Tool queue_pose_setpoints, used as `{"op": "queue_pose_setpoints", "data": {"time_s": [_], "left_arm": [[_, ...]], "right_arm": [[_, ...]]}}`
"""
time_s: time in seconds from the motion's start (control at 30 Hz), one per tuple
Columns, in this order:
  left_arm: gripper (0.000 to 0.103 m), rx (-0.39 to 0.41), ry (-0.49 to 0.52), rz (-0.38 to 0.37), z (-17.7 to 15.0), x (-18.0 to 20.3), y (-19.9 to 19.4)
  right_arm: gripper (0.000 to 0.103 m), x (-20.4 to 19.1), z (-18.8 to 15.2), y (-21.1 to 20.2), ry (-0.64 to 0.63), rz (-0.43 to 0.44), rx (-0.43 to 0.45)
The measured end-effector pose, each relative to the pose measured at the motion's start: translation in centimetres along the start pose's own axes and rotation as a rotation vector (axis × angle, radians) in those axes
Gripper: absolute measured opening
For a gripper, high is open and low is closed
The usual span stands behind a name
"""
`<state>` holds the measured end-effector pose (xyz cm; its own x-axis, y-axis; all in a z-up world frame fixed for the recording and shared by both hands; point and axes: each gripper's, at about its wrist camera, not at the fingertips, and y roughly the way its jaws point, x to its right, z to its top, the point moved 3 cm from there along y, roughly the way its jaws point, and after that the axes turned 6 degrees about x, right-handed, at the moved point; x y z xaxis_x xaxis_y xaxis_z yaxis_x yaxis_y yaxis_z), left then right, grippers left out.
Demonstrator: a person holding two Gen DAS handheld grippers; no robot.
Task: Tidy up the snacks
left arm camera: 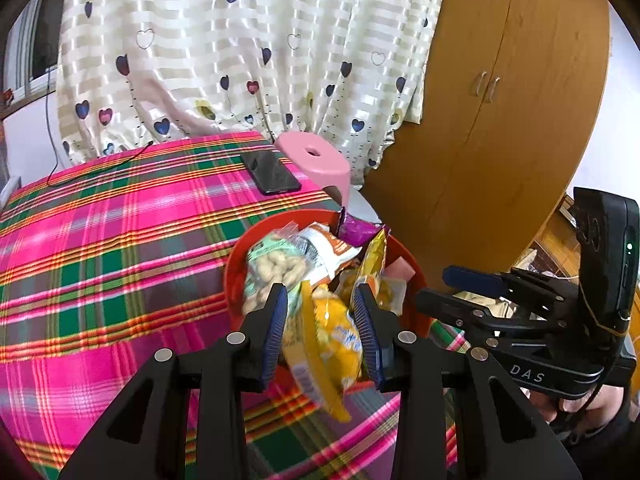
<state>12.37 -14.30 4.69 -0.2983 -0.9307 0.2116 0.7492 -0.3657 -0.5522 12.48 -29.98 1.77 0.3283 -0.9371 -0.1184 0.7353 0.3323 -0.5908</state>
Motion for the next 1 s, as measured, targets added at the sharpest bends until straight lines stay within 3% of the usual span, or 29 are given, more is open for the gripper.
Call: {"op": "queue_pose_setpoints", "data": {"time_s": [0.33, 1.0], "left_arm": [[0.036, -0.011, 0.002, 0.073, -2.8, -0.9, -1.9], [0.036, -0.073, 0.006, 0.092, -5.5, -0.3, -2.1]], "right_arm": [[0.047, -2.0, -2.2, -1.4, -0.023, -0.027, -0.029], [0.05, -3.7, -4.1, -2.0, -0.036, -0.026, -0.048]]}}
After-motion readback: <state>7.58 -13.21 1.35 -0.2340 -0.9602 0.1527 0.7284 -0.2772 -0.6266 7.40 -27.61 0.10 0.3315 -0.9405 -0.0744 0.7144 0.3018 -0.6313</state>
